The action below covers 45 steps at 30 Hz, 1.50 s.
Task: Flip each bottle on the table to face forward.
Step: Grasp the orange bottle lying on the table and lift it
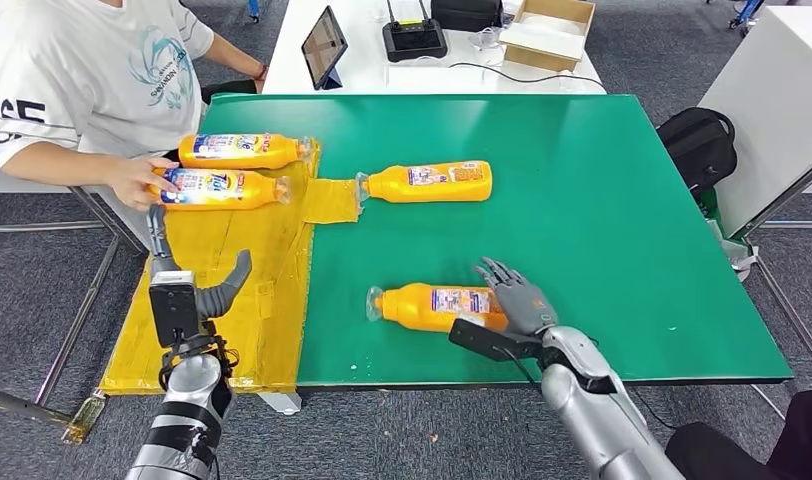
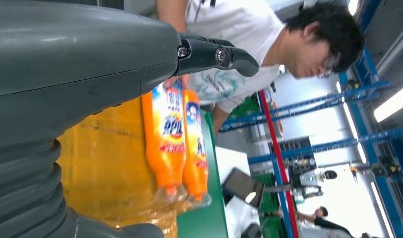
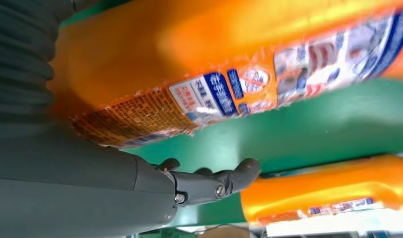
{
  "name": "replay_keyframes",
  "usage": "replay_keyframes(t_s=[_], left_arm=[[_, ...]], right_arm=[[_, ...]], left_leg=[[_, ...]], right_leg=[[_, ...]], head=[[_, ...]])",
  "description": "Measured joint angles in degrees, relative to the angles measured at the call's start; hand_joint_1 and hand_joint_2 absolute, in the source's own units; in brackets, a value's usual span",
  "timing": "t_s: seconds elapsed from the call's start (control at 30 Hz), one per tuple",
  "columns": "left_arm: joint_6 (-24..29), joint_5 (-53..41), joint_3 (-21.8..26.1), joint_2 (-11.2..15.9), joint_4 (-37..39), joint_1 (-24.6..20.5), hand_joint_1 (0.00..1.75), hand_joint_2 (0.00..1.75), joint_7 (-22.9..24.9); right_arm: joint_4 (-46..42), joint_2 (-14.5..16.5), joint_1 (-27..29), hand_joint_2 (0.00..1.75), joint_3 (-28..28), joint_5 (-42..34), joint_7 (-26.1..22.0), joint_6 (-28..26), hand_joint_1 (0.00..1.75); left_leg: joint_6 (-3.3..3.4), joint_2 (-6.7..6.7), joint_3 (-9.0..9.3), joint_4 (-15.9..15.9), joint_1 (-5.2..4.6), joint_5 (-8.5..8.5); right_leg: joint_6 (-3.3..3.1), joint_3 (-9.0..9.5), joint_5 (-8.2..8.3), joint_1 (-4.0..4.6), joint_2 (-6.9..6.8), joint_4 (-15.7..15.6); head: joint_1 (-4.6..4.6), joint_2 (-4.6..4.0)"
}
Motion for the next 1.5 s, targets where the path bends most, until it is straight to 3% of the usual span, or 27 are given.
replay_keyframes(t_s=[0.4, 0.43, 0.57, 0.6, 0.77, 1.3, 1.4, 1.5], left_arm=[[0.6, 0.8, -2.0, -0.6, 4.0, -2.7, 0.00, 1.75, 0.0], [0.5, 1.1, -2.2, -0.7, 4.4, -2.9, 0.00, 1.75, 0.0], [-0.1, 2.8, -2.7, -0.7, 6.1, -4.0, 0.00, 1.75, 0.0], [-0.2, 3.2, -2.8, -0.7, 6.6, -4.3, 0.00, 1.75, 0.0], [-0.2, 4.4, -3.2, -0.8, 8.2, -5.6, 0.00, 1.75, 0.0], [-0.4, 5.6, -4.0, -0.8, 10.1, -6.3, 0.00, 1.75, 0.0], [-0.1, 5.6, -4.0, -0.8, 10.2, -6.3, 0.00, 1.75, 0.0], [-0.4, 5.6, -3.9, -0.8, 10.0, -5.6, 0.00, 1.75, 0.0]], right_arm=[[17.8, 1.8, -14.7, 1.75, 4.1, -3.5, -2.8, 10.4, 0.00], [19.0, 1.9, -15.5, 1.75, 4.4, -3.9, -3.3, 11.0, 0.07], [23.3, 2.1, -18.4, 1.75, 5.6, -6.3, -5.0, 14.4, 1.63], [24.2, 2.1, -19.0, 1.75, 6.0, -6.9, -5.4, 15.4, 1.72], [27.5, 2.1, -21.1, 1.75, 7.2, -9.7, -7.1, 18.8, 1.75], [29.7, 2.0, -22.0, 1.75, 8.4, -13.1, -8.1, 18.9, 1.75], [29.1, 2.0, -21.2, 1.75, 8.4, -15.4, -9.0, 15.4, 1.75], [24.9, 2.8, -17.1, 1.75, 7.1, -19.3, -11.1, 4.5, 1.75]], left_leg=[[0.05, 0.06, 0.12, 0.0, 0.00, 0.06], [0.05, 0.07, 0.15, 0.0, 0.00, 0.06], [0.06, 0.10, 0.33, 0.0, 0.01, 0.06], [0.06, 0.12, 0.38, 0.0, 0.02, 0.06], [0.06, 0.22, 0.55, 0.0, 0.02, 0.06], [0.07, 0.28, 0.56, 0.0, 0.02, 0.07], [0.07, 0.28, 0.55, 0.0, 0.02, 0.07], [0.07, 0.25, 0.46, 0.0, 0.02, 0.07]], right_leg=[[-0.12, 0.06, 0.14, 0.00, 0.02, 0.0], [-0.12, 0.08, 0.14, 0.00, 0.02, 0.0], [-0.13, 0.20, 0.15, 0.02, 0.06, 0.0], [-0.13, 0.23, 0.15, 0.02, 0.08, 0.0], [-0.13, 0.35, 0.16, 0.03, 0.19, 0.0], [-0.10, 0.37, 0.19, 0.02, 0.25, 0.0], [-0.10, 0.40, 0.19, 0.02, 0.25, 0.0], [-0.10, 0.38, 0.19, 0.03, 0.24, 0.0]], head=[[0.00, 0.00], [0.00, 0.00], [0.00, 0.00], [0.00, 0.00], [0.01, 0.00], [0.01, 0.00], [0.01, 0.00], [0.01, 0.00]])
